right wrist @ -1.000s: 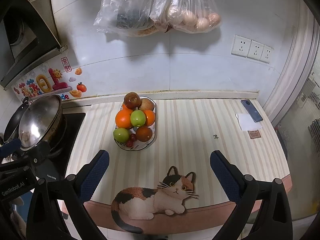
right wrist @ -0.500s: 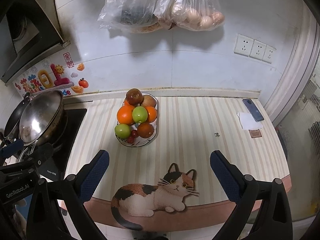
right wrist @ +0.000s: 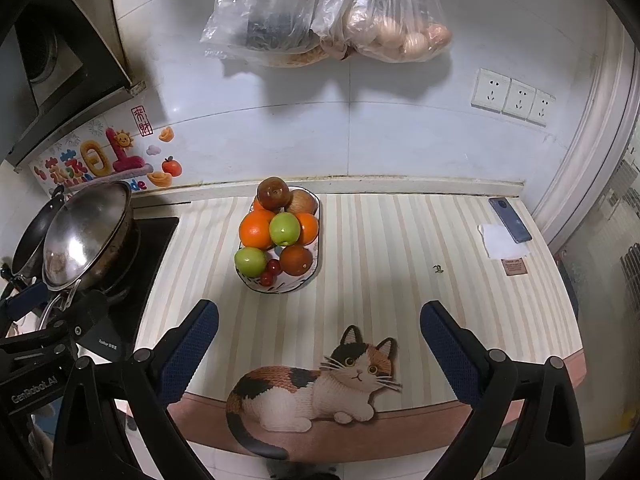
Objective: Organize fruits
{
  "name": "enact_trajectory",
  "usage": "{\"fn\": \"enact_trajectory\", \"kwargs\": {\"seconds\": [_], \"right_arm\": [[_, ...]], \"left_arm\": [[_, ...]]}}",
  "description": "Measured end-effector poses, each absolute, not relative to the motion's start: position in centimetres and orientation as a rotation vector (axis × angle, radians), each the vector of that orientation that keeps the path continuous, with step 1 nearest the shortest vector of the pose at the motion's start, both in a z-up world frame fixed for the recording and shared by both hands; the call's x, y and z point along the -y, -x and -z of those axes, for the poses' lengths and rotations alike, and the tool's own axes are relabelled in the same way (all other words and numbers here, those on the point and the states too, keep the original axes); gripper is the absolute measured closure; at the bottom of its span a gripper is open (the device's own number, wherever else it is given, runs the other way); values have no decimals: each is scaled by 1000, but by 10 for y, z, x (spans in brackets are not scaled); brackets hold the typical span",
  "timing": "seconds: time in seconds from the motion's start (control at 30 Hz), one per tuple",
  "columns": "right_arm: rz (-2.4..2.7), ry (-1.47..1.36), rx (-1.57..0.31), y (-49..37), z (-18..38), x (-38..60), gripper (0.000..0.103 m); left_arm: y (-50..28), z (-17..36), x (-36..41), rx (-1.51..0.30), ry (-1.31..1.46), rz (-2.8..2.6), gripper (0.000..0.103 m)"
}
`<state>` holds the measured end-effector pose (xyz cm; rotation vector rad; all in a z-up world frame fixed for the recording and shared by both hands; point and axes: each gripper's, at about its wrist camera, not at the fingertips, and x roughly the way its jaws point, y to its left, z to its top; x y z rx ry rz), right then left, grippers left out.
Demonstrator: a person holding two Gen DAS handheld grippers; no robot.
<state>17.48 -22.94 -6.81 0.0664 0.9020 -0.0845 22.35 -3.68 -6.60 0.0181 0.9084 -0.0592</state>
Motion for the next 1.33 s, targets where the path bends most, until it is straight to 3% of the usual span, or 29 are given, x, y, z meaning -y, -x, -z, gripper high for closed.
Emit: {"fn": "enact_trajectory", "kwargs": {"seconds": [1.33], "right_arm": [[90, -87, -898, -160, 63, 229, 0]], "left_arm": [[-212, 57, 35, -883, -24, 58, 0]]}}
